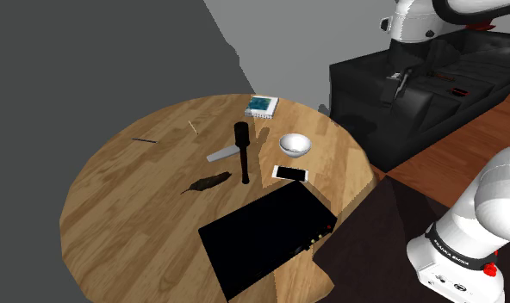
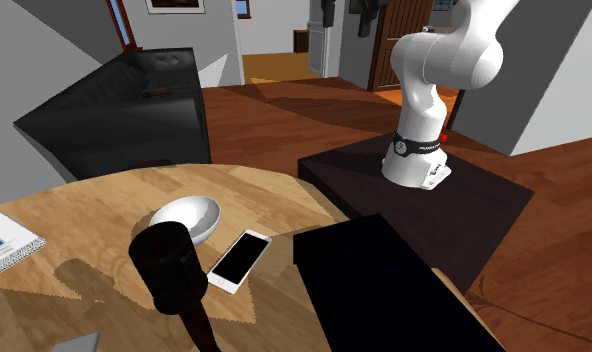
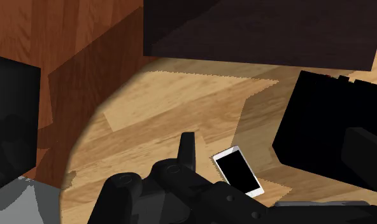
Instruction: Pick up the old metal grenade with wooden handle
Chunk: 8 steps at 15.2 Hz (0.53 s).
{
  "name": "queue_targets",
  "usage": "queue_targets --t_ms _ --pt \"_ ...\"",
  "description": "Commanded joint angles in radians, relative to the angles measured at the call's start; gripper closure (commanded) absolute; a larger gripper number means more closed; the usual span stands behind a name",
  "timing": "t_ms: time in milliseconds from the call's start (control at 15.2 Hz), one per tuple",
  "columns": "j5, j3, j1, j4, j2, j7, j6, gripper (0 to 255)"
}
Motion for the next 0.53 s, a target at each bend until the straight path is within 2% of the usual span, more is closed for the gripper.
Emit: queue_targets --t_ms 0,462 --pt "0.000 0.000 0.000 0.000 0.000 0.000 0.000 0" --pt "0.054 0.061 0.026 0.052 0.220 0.089 0.186 0"
